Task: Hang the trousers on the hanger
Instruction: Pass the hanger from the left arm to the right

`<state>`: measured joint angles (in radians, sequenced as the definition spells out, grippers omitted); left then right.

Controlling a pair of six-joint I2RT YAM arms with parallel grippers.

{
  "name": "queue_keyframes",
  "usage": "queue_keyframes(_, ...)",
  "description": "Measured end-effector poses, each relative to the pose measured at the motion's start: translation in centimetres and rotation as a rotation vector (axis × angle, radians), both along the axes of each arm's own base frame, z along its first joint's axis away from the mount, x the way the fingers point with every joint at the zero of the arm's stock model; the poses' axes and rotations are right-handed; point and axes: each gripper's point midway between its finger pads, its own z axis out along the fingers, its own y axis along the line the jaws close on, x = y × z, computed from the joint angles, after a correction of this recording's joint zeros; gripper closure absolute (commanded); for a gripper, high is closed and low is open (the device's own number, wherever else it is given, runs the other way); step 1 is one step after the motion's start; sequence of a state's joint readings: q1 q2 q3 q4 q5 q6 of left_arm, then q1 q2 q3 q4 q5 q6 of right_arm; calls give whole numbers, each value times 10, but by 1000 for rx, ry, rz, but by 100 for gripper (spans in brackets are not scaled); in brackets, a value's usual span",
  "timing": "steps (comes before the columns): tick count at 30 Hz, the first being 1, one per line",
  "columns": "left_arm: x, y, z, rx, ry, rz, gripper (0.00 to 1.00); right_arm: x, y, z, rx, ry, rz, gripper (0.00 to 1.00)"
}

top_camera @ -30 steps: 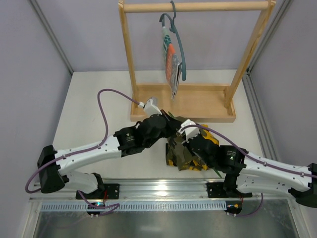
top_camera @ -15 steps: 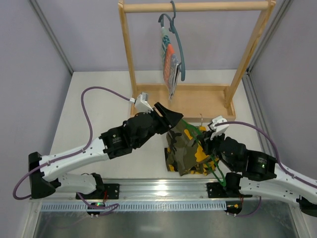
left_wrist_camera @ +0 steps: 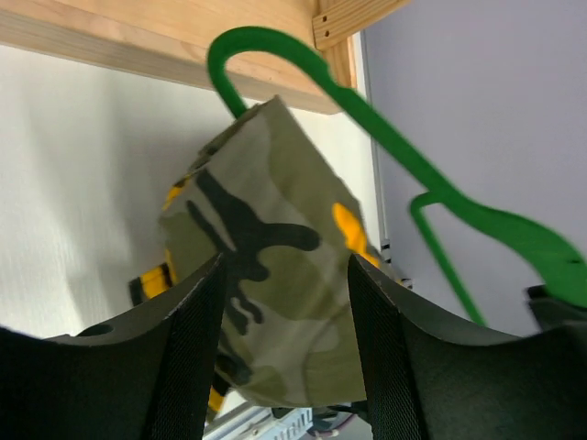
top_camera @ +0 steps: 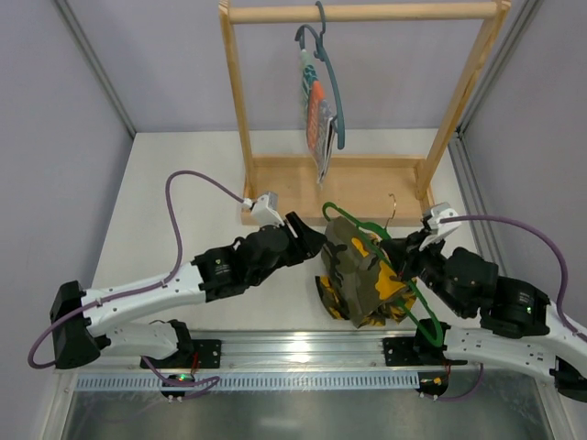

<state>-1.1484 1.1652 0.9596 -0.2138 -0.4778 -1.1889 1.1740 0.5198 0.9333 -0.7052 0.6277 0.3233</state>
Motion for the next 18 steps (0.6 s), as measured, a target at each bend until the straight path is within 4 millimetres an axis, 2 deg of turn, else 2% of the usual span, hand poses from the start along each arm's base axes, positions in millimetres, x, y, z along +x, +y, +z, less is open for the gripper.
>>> queue_keyframes(6,3,-15,-11,35,-21,-44,41,-2,-26,38,90,-70,-43,96)
queue_keyframes(9,3,-28,-19,47,-28,-84,40,-2,-38,48,110,-100,-69,96)
queue_keyframes(13,1,-52,-29,66,-33,-169,40,-1,-47,58,111,-129,-92,96)
queue_keyframes(18,-1,-95,-25,35,-42,-289,41,1,-55,71,109,-161,-115,96)
